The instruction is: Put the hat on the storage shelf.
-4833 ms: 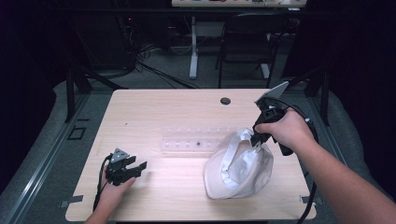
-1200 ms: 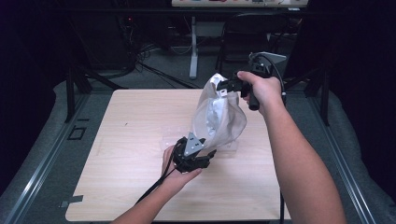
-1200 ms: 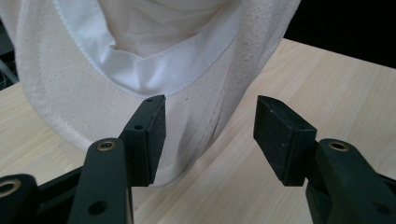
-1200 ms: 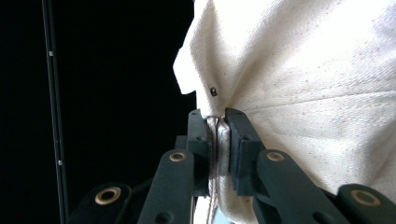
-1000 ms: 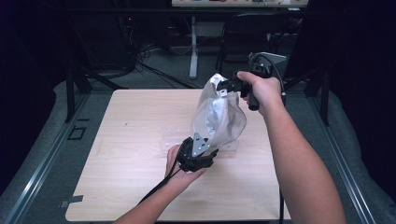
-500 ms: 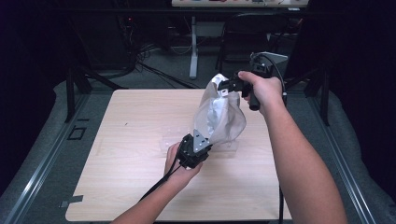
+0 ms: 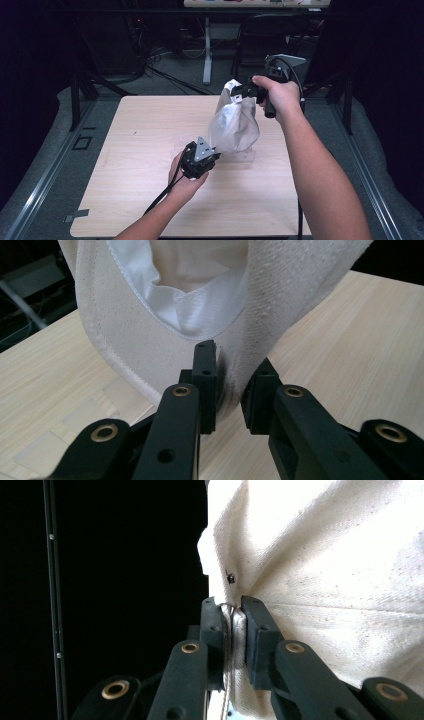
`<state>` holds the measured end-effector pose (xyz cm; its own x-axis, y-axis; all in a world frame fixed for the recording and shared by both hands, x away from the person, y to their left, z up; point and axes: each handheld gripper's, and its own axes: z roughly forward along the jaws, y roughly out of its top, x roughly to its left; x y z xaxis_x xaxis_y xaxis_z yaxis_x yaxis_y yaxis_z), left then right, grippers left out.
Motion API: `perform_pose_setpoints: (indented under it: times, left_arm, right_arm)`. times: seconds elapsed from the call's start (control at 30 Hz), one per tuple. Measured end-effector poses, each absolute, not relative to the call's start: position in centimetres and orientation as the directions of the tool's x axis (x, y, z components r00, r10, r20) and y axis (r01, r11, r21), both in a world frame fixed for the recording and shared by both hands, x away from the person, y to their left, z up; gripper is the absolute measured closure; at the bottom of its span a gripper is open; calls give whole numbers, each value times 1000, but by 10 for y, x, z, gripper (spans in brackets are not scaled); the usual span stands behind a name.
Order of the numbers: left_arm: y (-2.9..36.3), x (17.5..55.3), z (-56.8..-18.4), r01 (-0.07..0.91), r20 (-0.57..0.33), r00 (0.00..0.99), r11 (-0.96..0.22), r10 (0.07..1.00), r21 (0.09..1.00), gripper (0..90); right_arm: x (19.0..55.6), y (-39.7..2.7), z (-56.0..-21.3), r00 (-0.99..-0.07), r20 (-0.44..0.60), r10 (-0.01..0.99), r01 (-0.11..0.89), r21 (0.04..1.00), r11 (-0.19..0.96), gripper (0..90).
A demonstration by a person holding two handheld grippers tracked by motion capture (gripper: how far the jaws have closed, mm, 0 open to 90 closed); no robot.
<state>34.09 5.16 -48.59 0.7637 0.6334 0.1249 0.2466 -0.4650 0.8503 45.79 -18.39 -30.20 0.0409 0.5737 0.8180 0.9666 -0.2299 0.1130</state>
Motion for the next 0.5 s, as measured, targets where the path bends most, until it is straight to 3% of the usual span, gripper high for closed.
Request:
perform_pose_setpoints:
  times: [0.5]
  left_arm:
    - [73,353,-493,224,36,808,-364,588,904,812]
  right_arm:
    - [459,-177,-302,33,810,586,968,120,-220,811]
